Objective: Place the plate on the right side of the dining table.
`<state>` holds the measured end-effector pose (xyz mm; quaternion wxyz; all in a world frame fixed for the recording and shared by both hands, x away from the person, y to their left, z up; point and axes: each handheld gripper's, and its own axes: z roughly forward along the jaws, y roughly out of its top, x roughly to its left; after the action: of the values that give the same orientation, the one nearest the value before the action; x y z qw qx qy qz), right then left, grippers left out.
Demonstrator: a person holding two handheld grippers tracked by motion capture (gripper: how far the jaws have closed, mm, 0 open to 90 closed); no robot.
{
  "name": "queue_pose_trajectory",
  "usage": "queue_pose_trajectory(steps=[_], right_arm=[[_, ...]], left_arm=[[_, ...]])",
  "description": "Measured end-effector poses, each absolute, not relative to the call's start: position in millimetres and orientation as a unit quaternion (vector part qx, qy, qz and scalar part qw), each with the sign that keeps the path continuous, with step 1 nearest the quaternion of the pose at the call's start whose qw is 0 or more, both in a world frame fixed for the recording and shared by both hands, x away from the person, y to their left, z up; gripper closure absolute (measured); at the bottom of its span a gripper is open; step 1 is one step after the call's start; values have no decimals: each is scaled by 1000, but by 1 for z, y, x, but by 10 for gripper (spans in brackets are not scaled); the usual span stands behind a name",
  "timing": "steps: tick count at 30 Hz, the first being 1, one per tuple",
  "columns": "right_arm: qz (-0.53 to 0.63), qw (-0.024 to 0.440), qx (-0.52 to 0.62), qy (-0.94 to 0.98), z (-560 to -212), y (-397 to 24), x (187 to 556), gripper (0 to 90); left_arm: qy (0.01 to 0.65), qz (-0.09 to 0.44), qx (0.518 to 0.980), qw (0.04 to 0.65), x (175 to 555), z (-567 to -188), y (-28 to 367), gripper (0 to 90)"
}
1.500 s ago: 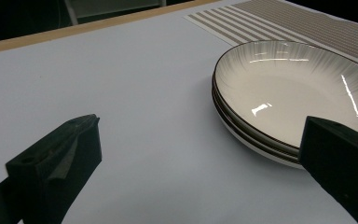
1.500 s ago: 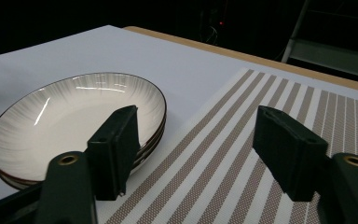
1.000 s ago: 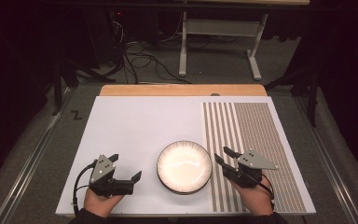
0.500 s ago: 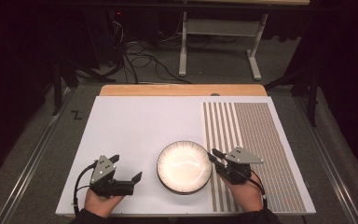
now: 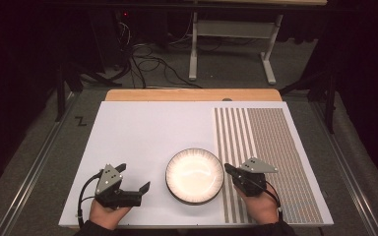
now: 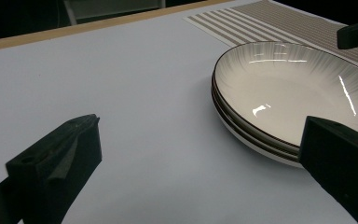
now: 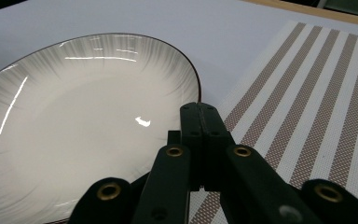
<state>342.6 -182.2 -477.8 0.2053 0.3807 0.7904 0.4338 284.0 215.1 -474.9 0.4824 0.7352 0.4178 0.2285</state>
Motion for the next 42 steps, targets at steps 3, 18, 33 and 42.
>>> queue_pose_trajectory(steps=[3,18,33,42], right_arm=[[426,208,384,792,-480,-180,344,900],[420,200,386,797,-484,-176,343,900],[421,200,384,797,-485,-174,343,900],[423,202,381,797,-486,-174,343,900]], left_arm=[[419,229,734,483,284,-475,215,5],[420,224,737,480,285,-476,215,5],[422,216,735,484,285,-477,213,7],[423,203,736,489,286,-478,211,7]])
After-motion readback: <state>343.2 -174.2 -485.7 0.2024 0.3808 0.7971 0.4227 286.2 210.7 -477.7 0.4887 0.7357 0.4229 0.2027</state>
